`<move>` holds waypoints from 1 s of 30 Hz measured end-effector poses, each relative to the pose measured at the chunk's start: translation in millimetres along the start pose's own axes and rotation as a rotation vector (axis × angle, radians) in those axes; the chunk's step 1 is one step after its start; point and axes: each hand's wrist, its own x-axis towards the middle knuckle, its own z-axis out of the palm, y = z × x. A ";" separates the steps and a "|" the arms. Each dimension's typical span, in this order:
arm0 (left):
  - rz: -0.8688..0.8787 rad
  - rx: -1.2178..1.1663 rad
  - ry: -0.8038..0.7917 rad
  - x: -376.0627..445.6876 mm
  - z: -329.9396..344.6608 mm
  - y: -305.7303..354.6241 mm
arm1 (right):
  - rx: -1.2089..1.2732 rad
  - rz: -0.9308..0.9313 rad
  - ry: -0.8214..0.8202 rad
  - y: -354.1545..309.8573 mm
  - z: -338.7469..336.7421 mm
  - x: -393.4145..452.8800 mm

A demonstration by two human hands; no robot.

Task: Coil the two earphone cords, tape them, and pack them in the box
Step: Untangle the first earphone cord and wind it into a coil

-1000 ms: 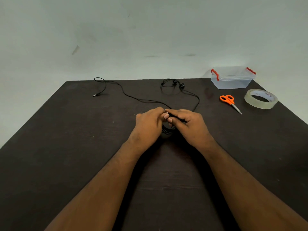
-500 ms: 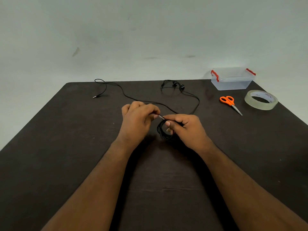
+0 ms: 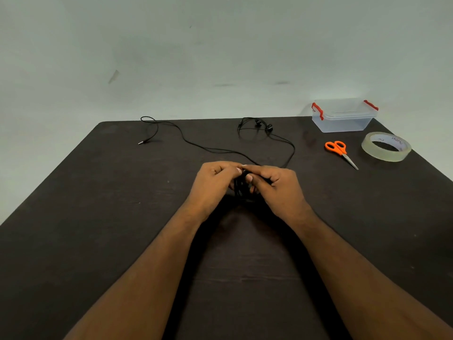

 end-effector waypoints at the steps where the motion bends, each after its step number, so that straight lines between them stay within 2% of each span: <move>1: 0.010 -0.037 -0.054 -1.4 0.6 0.3 | -0.003 -0.006 0.012 1.1 0.0 0.5; 3: 0.018 -0.104 -0.130 -2.9 1.3 -3.7 | -0.007 -0.014 0.029 3.1 -0.5 1.7; 5: 0.033 -0.076 -0.124 -1.4 1.2 -9.7 | -0.005 -0.010 0.028 3.9 -0.7 2.1; 15: 0.238 0.185 0.136 2.8 13.2 -20.9 | -0.220 -0.142 0.066 -1.8 0.8 3.0; 19: 0.294 0.186 0.260 3.0 18.4 -21.9 | -0.160 0.025 0.121 -3.7 3.7 2.9; 21: 0.317 0.162 0.273 2.8 21.2 -21.4 | -0.134 0.115 0.152 -2.9 4.9 3.4; 24: 0.318 0.115 0.250 3.1 25.0 -23.9 | -0.126 0.178 0.188 -2.9 8.2 3.7; 27: 0.302 0.107 0.212 5.1 26.8 -28.2 | 0.041 0.298 0.219 -5.5 9.3 4.3; 30: 0.273 0.049 0.064 4.1 25.7 -23.4 | 0.153 0.375 0.240 -6.1 7.5 3.3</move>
